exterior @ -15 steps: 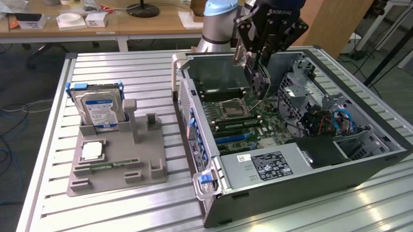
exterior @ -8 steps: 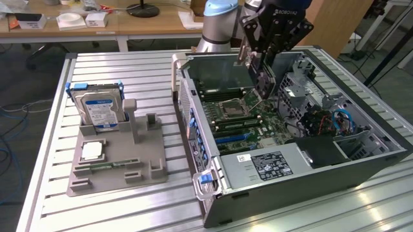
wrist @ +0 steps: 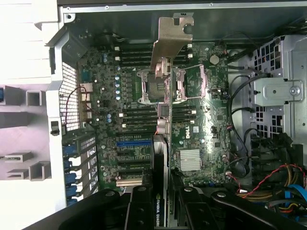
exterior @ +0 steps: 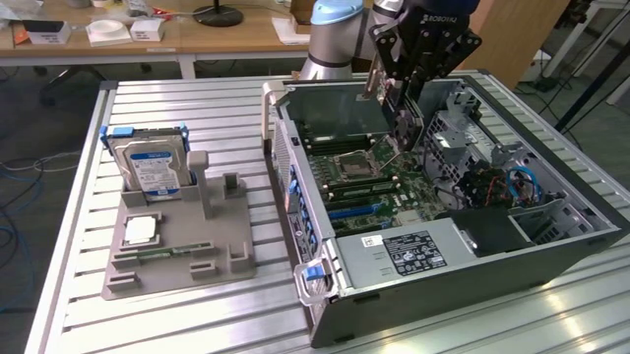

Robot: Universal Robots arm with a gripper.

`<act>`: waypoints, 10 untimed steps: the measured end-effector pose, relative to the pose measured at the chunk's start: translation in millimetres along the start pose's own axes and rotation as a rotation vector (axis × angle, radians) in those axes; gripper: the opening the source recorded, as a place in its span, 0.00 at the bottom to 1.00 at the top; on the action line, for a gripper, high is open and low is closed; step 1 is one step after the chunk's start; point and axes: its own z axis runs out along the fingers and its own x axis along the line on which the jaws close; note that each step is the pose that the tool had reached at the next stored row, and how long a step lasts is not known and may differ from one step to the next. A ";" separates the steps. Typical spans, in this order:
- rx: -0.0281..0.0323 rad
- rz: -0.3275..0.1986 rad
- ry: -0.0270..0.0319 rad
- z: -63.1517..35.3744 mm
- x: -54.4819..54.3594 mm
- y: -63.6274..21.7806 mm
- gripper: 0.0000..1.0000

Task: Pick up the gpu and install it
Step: 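Insert the gpu into the slot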

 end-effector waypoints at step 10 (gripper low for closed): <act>0.0003 0.000 0.0000 0.0 0.0 0.0 0.26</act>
